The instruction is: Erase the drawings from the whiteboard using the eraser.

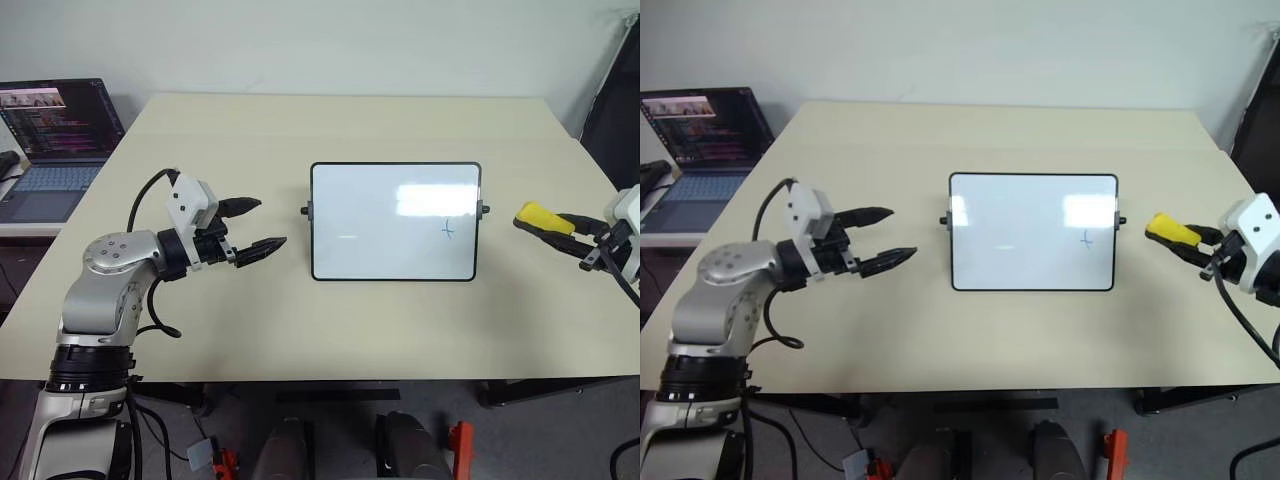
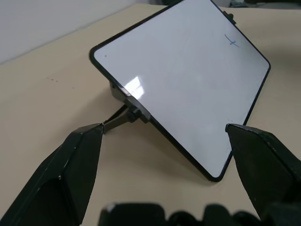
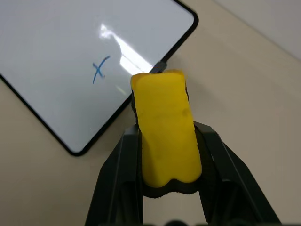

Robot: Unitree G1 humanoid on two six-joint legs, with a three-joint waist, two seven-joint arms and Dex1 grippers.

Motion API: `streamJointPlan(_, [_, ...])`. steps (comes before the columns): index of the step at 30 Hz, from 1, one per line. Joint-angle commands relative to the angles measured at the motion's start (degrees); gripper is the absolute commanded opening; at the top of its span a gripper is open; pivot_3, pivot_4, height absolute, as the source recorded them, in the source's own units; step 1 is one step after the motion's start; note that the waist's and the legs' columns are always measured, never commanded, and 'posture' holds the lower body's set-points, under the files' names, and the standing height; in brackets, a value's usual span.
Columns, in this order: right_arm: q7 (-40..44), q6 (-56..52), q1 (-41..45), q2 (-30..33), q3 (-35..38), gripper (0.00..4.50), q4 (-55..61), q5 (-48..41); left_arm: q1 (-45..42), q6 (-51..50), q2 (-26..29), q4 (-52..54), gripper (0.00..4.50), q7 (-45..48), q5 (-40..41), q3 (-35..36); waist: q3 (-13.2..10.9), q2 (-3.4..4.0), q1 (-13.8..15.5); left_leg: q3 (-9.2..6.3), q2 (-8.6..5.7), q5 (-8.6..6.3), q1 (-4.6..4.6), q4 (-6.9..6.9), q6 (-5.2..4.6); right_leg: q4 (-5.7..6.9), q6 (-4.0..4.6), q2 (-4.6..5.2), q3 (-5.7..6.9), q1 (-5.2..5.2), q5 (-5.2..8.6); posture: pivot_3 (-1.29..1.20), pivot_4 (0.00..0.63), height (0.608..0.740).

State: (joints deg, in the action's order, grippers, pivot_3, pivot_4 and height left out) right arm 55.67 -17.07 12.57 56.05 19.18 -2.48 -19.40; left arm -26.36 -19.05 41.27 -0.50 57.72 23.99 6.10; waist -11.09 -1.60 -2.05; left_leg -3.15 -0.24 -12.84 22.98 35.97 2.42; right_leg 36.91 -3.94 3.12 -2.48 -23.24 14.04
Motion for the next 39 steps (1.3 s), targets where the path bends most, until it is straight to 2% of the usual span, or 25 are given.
streamJointPlan(1, [0.65,0.59,0.71,1.77,2.01,1.09,0.63,-0.40,-1.12,-0.28,1.08,2.79,4.50,-0.06,1.70,2.49,0.00,0.00,0.00,0.01,0.00,0.00,-0.01,0.01,0.00,0.02,-0.10,0.00,-0.02,0.00,0.06,0.00,0.150,0.740])
streamJointPlan(9, [1.93,0.94,3.71,1.91,0.37,1.09,-1.06,0.12,0.27,0.26,1.58,3.44,4.50,0.28,1.16,2.50,0.00,0.00,0.19,0.00,-0.01,0.00,-0.01,0.06,0.00,0.04,-0.06,0.00,-0.03,0.02,0.01,0.00,0.150,0.740])
streamJointPlan(16, [1.06,1.05,4.21,-0.46,-0.46,1.09,-0.15,-0.54,0.75,0.09,1.18,3.94,4.50,0.33,1.06,1.63,-0.01,-0.01,0.21,0.00,-0.02,0.00,0.00,0.06,0.00,0.05,0.09,0.01,-0.02,0.02,-0.08,0.00,0.150,0.740])
streamJointPlan(21, [-4.36,5.15,8.01,-9.51,-0.37,1.09,-1.12,-1.71,0.58,-0.24,-0.10,4.44,4.50,-0.05,1.15,0.55,0.00,0.00,0.01,0.01,0.00,0.00,-0.04,0.08,0.00,0.09,0.09,-0.02,-0.03,0.03,-0.09,0.00,0.150,0.740])
streamJointPlan(26, [-13.64,13.74,10.29,-21.48,-4.30,1.09,-2.95,3.25,1.26,0.24,-0.56,3.86,4.50,1.08,-0.35,-2.26,0.00,-0.01,0.09,-0.02,-0.02,0.01,-0.04,0.09,0.01,0.12,0.09,-0.01,-0.03,0.04,-0.10,0.00,0.150,0.740])
streamJointPlan(30, [-21.63,23.45,12.36,-28.09,-5.76,1.09,-9.01,8.21,0.45,0.53,-0.61,3.32,4.50,1.45,-0.74,-3.09,0.00,-0.01,0.17,-0.03,-0.03,0.01,-0.03,0.08,0.01,0.14,0.10,0.00,-0.03,0.02,-0.11,0.00,0.150,0.740])
streamJointPlan(35, [-24.77,31.21,13.92,-32.74,-8.09,1.09,-18.96,10.76,-0.05,-0.11,-1.07,3.73,4.50,1.28,-0.26,-2.90,0.00,0.00,0.14,-0.04,-0.03,0.01,-0.05,0.07,0.01,0.16,0.11,0.00,-0.02,0.02,-0.12,0.00,0.150,0.740])
streamJointPlan(39, [-25.75,35.23,15.15,-33.74,-9.08,1.09,-26.55,12.09,0.33,-0.25,-0.86,4.13,4.50,1.15,-0.19,-2.51,0.00,0.00,0.11,-0.03,-0.04,0.01,-0.05,0.07,0.01,0.18,0.12,0.00,-0.03,0.02,-0.12,0.00,0.150,0.740])
